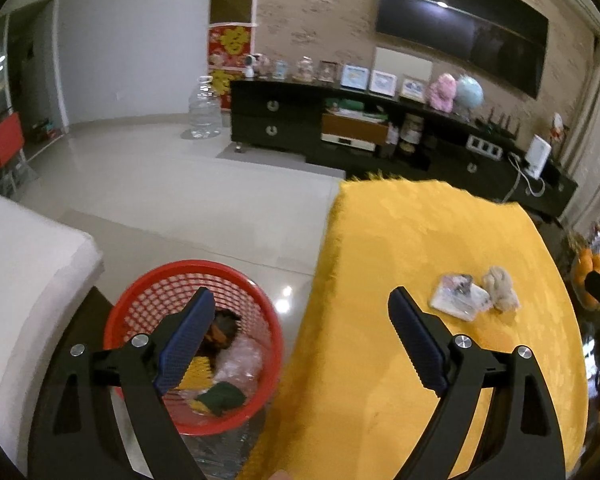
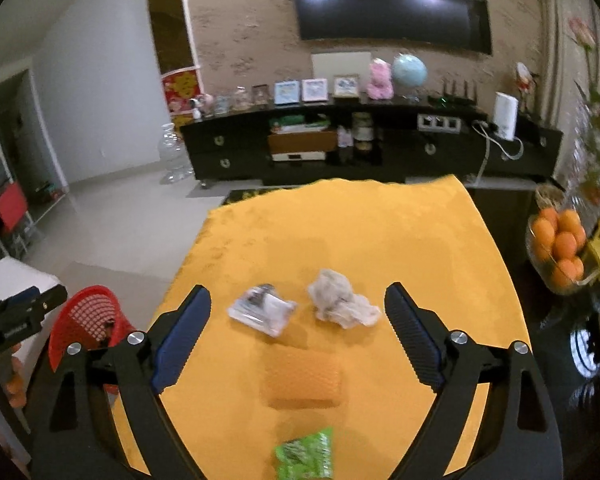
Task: Collect trash
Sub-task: 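Move both tools back over the table toward the orange foam sleeve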
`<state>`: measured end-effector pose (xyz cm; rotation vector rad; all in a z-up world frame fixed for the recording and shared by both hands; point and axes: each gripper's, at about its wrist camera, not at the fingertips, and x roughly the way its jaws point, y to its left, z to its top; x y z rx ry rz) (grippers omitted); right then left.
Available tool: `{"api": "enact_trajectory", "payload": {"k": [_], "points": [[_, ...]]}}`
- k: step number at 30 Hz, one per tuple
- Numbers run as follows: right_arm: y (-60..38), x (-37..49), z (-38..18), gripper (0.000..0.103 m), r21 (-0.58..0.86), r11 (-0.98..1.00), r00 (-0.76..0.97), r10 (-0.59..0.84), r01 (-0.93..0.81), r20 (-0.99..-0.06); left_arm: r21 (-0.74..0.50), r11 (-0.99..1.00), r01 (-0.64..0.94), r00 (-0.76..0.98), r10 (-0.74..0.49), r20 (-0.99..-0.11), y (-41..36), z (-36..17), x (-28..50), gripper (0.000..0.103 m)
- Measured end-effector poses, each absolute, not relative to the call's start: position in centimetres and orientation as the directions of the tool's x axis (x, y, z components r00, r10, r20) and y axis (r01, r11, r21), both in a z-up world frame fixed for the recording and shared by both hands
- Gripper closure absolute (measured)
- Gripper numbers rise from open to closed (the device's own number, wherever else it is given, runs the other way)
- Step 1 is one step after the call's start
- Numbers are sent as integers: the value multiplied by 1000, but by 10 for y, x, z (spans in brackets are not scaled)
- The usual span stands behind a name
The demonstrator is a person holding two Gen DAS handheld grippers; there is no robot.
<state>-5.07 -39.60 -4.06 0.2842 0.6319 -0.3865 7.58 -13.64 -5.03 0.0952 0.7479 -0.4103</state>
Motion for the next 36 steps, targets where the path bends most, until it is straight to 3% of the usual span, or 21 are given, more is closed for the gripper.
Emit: {"api": "enact_trajectory", "payload": {"k": [36], "points": [[-462,-92,-50,17,253,796,714,-289,549,-638,16,709,705,432,-411,-803,-306,-121,11,18]]}}
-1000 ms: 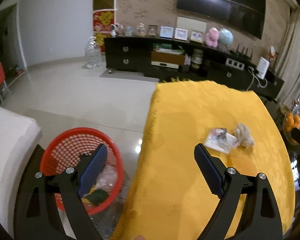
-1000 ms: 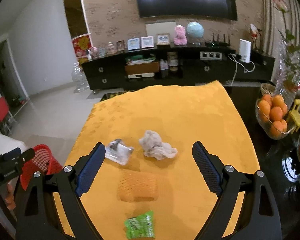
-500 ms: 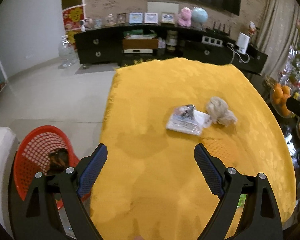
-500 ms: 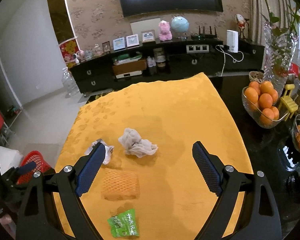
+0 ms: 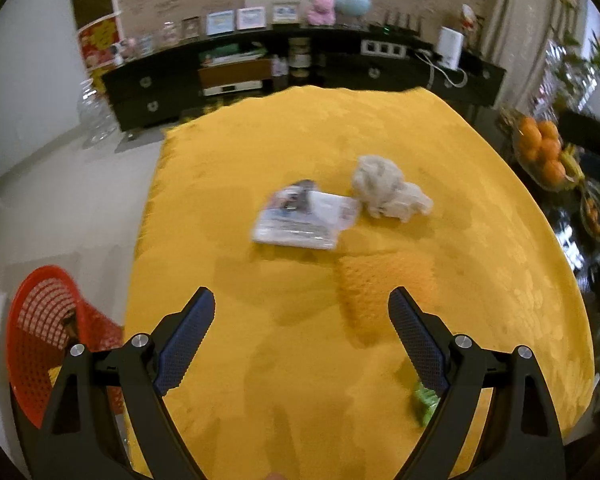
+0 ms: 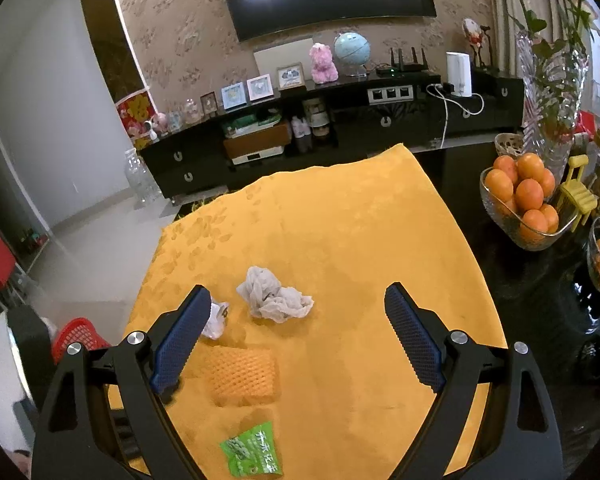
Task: Collect trash
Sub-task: 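Move both tools back over the table toward the orange foam sleeve, then grasp the orange foam sleeve with the left tool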
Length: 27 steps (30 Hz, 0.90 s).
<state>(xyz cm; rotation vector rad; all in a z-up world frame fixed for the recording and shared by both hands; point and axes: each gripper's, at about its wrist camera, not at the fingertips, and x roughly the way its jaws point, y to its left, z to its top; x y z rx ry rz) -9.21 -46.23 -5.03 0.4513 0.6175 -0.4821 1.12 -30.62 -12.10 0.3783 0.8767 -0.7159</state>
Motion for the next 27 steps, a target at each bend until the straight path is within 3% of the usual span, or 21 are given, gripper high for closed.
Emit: {"api": "enact_trajectory", "payload": {"k": [10,21,23,27], "points": [[-486,-105,-47,17,316,751,716,-283,579,-638,33,638,770,354,-384,-853,-375,-153,-2,18],[-495,-109,-51,17,343,735,712,-263,585,-651,35,644,764,337,-352,-874,-386,-177,7,19],[-495,-108,-52,17,345,733,710,-259,586,-655,31,650,759,335,-350,-875,-385,-181,8,28],[-493,-105,-55,17,348,737,709,-246,580,-661,11,663,748,337,-365,-868,-378,-184,12,34]]}}
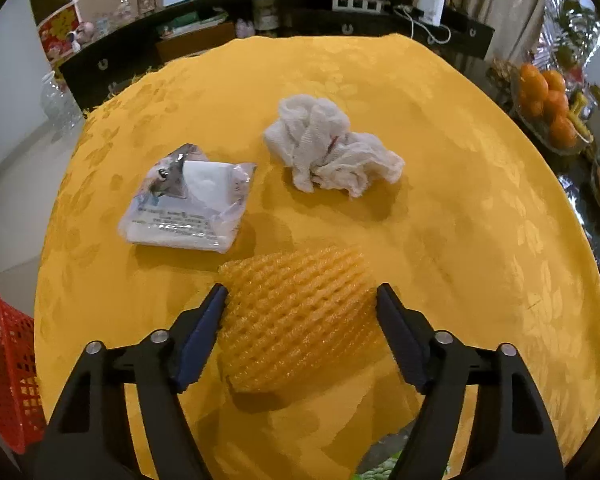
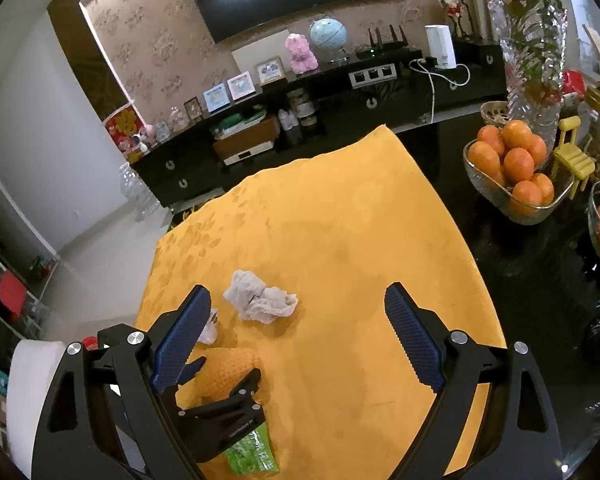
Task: Collect trash
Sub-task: 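Grasp the orange foam sleeve with the left tool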
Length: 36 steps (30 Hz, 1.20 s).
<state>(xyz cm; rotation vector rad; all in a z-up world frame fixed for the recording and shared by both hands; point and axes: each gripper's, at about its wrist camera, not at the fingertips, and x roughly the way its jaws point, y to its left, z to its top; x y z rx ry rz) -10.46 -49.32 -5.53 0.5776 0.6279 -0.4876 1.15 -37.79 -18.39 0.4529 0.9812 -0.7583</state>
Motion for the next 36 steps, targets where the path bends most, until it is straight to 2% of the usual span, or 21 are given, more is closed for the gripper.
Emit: {"api": "enact_trajectory", "payload": {"k": [5,8,18,26,32,36], "points": [[-492,-101,-58,17,348,737,705,-239,579,-667,9,655,756,341,-382,-859,-369,-182,15,54],[-492,-97,-60,17,348,738,704,-234,578,-671,-21,656,754,317,-393,-863,-362,-180,21,62],[-483,-82,-65,17,326,753,693,-231,572,-683,-12,672,740,366,-417,-832,-332,-141,28,63],[-469,-61,-79,17,286,770,667,-231,570,-709,34,733,680,517,-445,-731,-283,-72,33,63],[-452,-42,-94,17,206,797,632,-263,568,-729,54,785,617,603,-428,-673,-253,-53,47,63],[-447,-27,-104,17,166,809,614,-277,565,-739,44,796,603,612,-427,-666,-239,-46,58,63]]}}
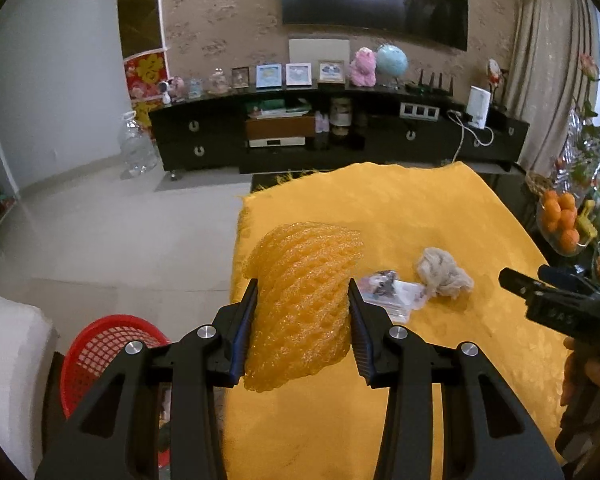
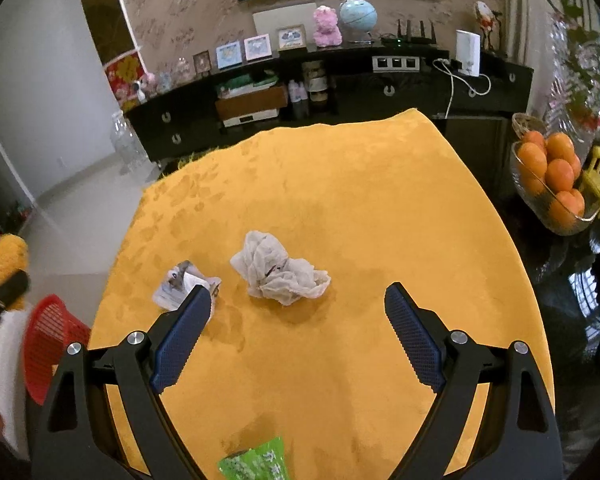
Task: Collect trash
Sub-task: 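Grasp the orange foam sleeve with the left tool, then grasp the white cloth with the right tool while the left tool holds the foam sleeve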
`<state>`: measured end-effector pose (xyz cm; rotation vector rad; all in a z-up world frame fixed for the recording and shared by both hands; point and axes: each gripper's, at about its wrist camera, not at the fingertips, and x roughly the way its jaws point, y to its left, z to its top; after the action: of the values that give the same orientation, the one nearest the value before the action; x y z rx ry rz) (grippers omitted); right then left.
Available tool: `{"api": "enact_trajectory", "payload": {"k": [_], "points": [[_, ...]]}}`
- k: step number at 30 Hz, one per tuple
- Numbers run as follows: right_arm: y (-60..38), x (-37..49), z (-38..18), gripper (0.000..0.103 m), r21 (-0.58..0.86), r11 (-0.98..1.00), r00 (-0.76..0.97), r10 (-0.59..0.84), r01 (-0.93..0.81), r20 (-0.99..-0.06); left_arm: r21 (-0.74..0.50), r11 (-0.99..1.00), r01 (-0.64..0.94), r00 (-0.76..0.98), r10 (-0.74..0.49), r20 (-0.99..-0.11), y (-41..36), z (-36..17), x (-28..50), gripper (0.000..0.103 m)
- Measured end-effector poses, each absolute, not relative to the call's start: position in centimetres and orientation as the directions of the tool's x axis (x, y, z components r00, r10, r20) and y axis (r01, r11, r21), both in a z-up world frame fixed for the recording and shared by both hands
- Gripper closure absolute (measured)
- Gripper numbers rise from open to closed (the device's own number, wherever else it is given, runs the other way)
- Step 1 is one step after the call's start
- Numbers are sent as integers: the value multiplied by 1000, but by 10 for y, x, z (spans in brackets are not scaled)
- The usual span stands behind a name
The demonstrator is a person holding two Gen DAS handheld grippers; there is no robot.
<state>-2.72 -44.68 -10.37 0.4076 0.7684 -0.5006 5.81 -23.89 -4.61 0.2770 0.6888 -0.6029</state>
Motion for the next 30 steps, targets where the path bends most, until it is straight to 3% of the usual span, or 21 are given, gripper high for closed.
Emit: {"api": "enact_trajectory", "payload": {"k": [6,11,19,22,30], "points": [[-444,7,-115,17,152,826,594,-250,542,-765,68,822,565,657,-398,-640,-219,-38,70,63],[-442,46,-126,17,49,867,568,-280,495,-774,52,840,541,663,-388,-640,-204,-35,78,63],[-459,65,-157,18,79,856,551,-256,511,-795,59,857,511,672,-357,-649,-188,-41,85,63],[-459,71,-169,23,69,862,534,-246,501,-809,60,859,508,662,-345,-665,-188,-47,88,63],[-468,69,-179,55,72,856,513,-236,511,-825,64,859,508,662,-342,-666,-189,-49,90,63]]}}
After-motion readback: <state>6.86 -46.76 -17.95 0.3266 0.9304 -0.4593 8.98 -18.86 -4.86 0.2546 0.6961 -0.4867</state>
